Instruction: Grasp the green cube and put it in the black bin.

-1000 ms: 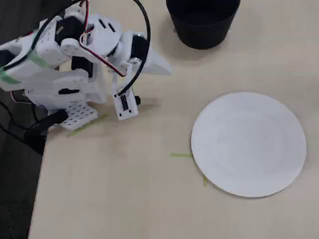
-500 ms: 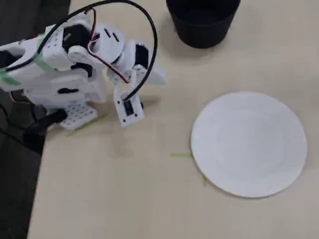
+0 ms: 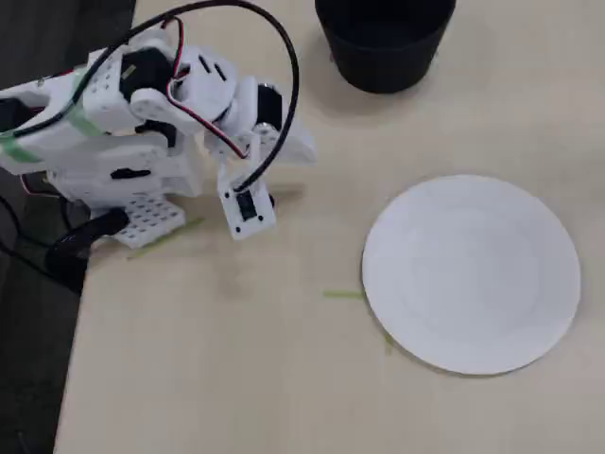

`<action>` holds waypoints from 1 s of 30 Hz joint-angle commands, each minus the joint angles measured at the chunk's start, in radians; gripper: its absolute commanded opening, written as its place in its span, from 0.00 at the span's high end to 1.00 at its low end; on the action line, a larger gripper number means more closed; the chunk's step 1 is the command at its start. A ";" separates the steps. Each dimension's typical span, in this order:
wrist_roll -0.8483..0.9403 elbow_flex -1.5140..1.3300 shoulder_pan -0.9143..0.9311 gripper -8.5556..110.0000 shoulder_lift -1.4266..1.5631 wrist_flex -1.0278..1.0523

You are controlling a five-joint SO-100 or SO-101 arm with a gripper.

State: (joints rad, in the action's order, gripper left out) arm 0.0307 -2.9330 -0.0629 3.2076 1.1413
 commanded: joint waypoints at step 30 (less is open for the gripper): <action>0.015 0.000 0.005 0.93 -0.002 -0.021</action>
State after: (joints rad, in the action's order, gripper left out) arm 0.0383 -2.9376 -0.0629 3.2091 1.1351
